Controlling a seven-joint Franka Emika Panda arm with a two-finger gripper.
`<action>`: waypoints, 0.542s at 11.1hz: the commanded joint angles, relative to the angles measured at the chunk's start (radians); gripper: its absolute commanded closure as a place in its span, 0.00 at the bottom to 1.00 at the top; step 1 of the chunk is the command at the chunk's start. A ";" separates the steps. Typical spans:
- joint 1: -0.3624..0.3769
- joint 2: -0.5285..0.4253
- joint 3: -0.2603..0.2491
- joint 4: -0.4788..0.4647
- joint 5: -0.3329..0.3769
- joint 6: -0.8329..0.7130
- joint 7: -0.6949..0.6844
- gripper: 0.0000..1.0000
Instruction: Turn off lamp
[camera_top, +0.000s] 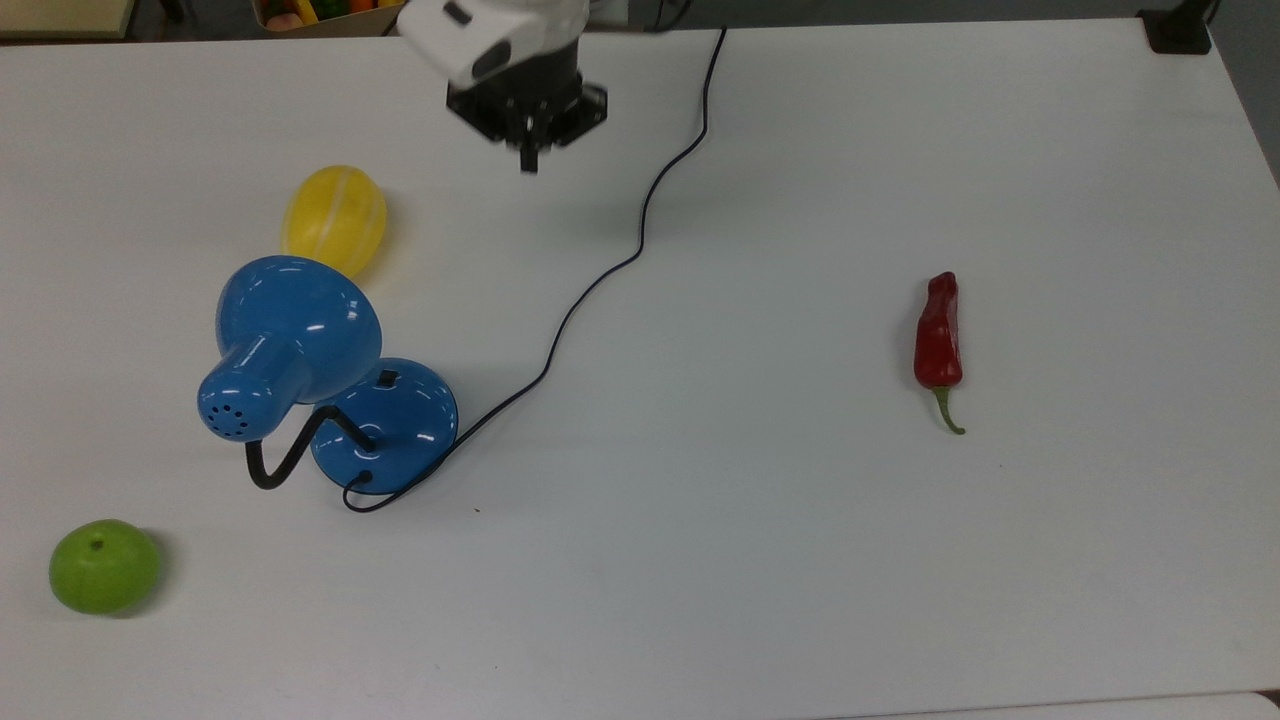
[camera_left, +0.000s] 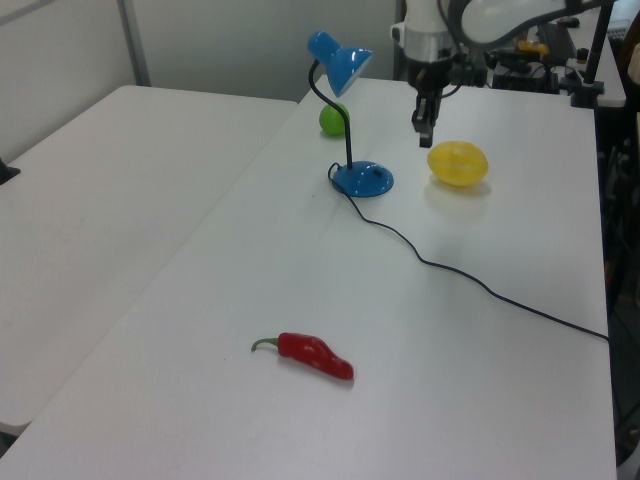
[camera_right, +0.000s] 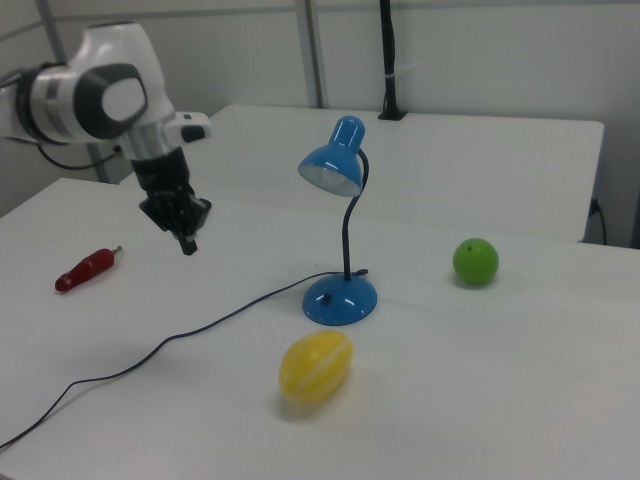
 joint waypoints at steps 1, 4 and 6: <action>0.092 -0.108 -0.078 -0.015 -0.015 -0.118 -0.001 1.00; 0.125 -0.139 -0.141 0.017 -0.010 -0.145 0.011 1.00; 0.104 -0.127 -0.139 0.073 0.005 -0.194 0.004 0.58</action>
